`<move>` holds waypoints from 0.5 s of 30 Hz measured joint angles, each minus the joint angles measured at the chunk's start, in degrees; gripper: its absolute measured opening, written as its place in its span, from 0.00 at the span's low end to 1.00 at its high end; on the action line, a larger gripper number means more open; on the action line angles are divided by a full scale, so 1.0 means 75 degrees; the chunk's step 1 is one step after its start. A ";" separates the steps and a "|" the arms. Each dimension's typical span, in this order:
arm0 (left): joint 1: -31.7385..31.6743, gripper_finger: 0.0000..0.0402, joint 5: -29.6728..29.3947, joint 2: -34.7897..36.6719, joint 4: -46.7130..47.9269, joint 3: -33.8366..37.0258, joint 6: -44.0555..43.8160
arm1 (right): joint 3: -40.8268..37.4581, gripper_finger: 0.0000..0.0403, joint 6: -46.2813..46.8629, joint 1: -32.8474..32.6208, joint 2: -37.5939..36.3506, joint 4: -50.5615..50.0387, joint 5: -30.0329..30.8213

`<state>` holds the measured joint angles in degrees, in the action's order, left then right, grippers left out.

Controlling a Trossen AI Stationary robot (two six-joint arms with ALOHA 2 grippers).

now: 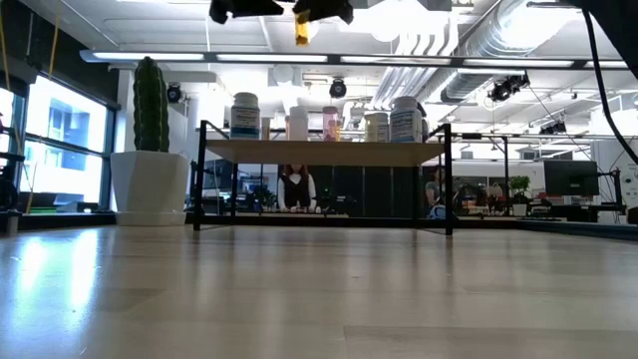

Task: Pick and place medicine bottles onto shelf by color
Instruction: Put the small orange pill bottle on the shelf

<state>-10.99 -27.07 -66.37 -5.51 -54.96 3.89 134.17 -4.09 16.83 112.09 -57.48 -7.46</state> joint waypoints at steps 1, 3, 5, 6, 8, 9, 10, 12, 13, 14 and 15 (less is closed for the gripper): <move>-0.0039 0.54 -0.0038 0.0048 -0.0019 0.0000 0.0121 | 0.0001 0.23 0.0057 0.0058 -0.0003 -0.0004 0.0127; -0.0178 0.54 -0.0081 0.0138 -0.0045 0.0000 0.0328 | 0.0003 0.23 0.0164 0.0195 -0.0003 -0.0009 0.0221; -0.0364 0.54 -0.0081 0.0226 -0.0029 0.0000 0.0530 | 0.0003 0.23 0.0256 0.0325 -0.0003 -0.0011 0.0218; -0.0473 0.54 -0.0081 0.0268 -0.0039 0.0000 0.0631 | 0.0003 0.23 0.0351 0.0384 -0.0003 -0.0011 0.0224; -0.0698 0.54 -0.0059 0.0352 -0.0057 0.0000 0.0846 | 0.0003 0.23 0.0548 0.0497 -0.0006 -0.0011 0.0229; -0.0830 0.54 -0.0006 0.0383 -0.0045 0.0000 0.0944 | 0.0003 0.23 0.0651 0.0556 -0.0006 -0.0011 0.0231; -0.0963 0.54 0.0075 0.0402 -0.0053 0.0000 0.1014 | 0.0003 0.23 0.0804 0.0609 -0.0006 -0.0011 0.0240; -0.1207 0.54 0.0305 0.0426 -0.0042 0.0000 0.1153 | 0.0003 0.23 0.1107 0.0711 -0.0009 -0.0011 0.0245; -0.1331 0.54 0.0412 0.0437 -0.0042 0.0000 0.1212 | 0.0003 0.23 0.1227 0.0755 -0.0009 -0.0011 0.0242; -0.1456 0.54 0.0507 0.0446 -0.0046 0.0000 0.1289 | 0.0003 0.23 0.1329 0.0790 -0.0009 -0.0011 0.0242; -0.1567 0.54 0.0607 0.0449 -0.0045 0.0000 0.1345 | 0.0003 0.23 0.1411 0.0820 -0.0012 -0.0011 0.0242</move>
<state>-22.74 -22.52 -63.00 -5.85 -54.96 13.98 134.19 6.49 22.99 112.01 -57.56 -5.65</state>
